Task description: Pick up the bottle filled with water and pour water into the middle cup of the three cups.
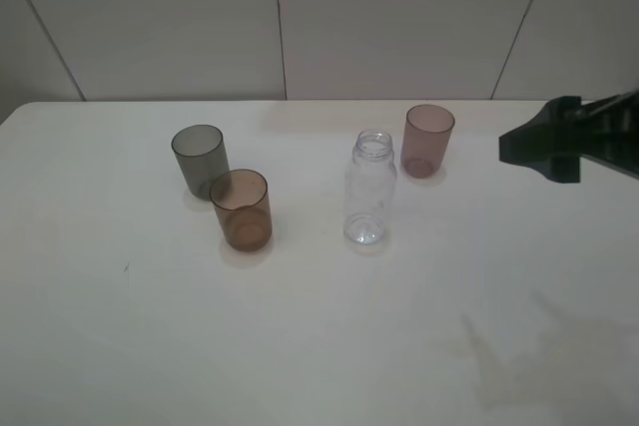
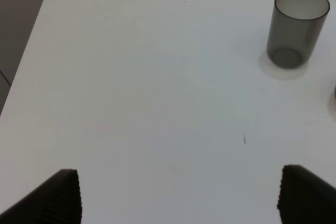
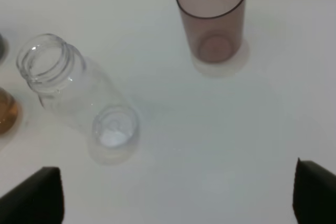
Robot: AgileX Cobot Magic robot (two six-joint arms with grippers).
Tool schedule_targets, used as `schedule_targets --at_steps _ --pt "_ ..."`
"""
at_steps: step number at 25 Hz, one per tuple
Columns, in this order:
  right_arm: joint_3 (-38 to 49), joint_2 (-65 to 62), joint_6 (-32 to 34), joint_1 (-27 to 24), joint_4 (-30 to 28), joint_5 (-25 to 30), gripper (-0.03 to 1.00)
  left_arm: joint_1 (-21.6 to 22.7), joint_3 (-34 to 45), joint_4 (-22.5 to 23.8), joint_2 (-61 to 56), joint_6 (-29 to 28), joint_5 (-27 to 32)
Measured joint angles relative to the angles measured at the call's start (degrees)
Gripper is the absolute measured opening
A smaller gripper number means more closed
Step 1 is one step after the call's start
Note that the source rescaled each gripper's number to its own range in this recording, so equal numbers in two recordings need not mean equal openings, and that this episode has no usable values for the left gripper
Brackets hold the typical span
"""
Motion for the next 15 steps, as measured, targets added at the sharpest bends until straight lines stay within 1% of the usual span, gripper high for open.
schedule_targets --at_steps 4,7,15 --pt "0.0 -9.1 -5.1 -4.3 0.8 6.6 0.82 0.0 0.0 0.0 0.0 0.0 0.0" --pt "0.0 -15.7 -5.9 -5.2 0.6 9.8 0.82 0.0 0.0 0.0 0.0 0.0 0.0" --pt "0.0 -31.9 -6.2 -5.3 -3.7 13.9 0.82 0.0 0.0 0.0 0.0 0.0 0.0"
